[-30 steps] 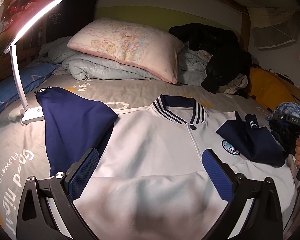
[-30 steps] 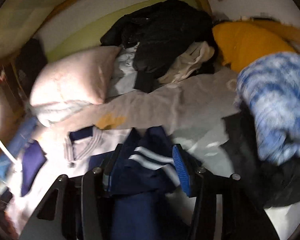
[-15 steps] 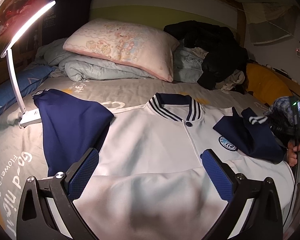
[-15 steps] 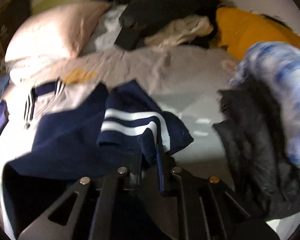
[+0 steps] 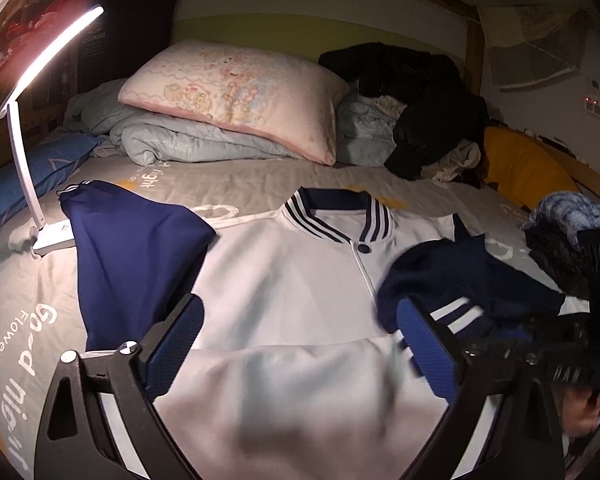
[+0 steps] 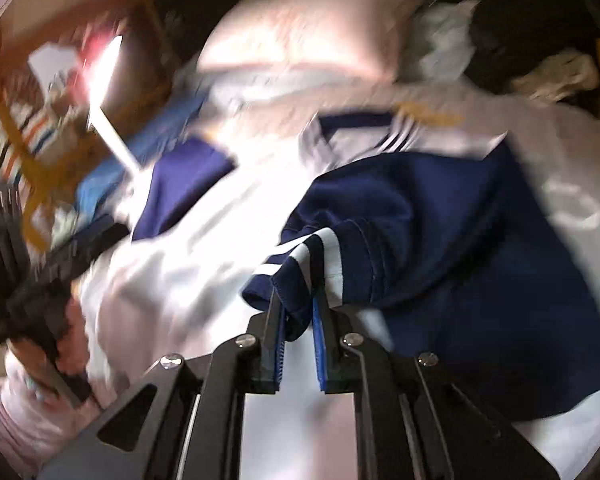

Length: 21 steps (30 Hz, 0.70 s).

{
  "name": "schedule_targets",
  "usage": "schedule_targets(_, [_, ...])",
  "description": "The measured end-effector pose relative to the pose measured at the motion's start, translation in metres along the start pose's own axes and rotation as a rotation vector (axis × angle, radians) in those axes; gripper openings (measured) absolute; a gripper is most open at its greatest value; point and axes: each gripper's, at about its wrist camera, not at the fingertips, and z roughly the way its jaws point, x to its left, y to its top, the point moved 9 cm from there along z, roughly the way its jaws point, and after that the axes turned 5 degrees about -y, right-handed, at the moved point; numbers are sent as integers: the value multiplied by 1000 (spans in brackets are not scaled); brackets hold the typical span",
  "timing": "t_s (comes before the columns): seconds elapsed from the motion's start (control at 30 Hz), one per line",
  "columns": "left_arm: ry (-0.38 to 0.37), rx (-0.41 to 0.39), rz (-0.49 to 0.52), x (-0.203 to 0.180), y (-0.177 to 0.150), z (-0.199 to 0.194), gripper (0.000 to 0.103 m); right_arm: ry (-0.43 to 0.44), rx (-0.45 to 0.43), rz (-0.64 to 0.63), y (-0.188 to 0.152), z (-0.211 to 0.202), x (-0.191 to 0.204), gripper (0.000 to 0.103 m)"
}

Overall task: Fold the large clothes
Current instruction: 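Lay the striped cuff on the jacket body and open the right gripper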

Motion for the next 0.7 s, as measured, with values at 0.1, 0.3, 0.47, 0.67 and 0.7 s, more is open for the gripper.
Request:
schedule_targets(0.1, [-26, 22, 11, -6, -4, 4, 81, -33, -16, -54, -1, -6, 10, 18])
schedule_targets(0.3, [-185, 123, 25, -42, -21, 24, 65, -101, -198, 62, 32, -56, -25, 49])
schedule_targets(0.47, [-248, 287, -28, -68, -46, 66, 66, -330, -292, 116, 52, -80, -74, 55])
schedule_targets(0.67, [-254, 300, -57, -69, -50, 77, 38, -384, -269, 213, 49, -86, -118, 55])
schedule_targets(0.7, [-268, 300, -40, -72, -51, 77, 28, -401, -262, 232, 47, -86, -124, 55])
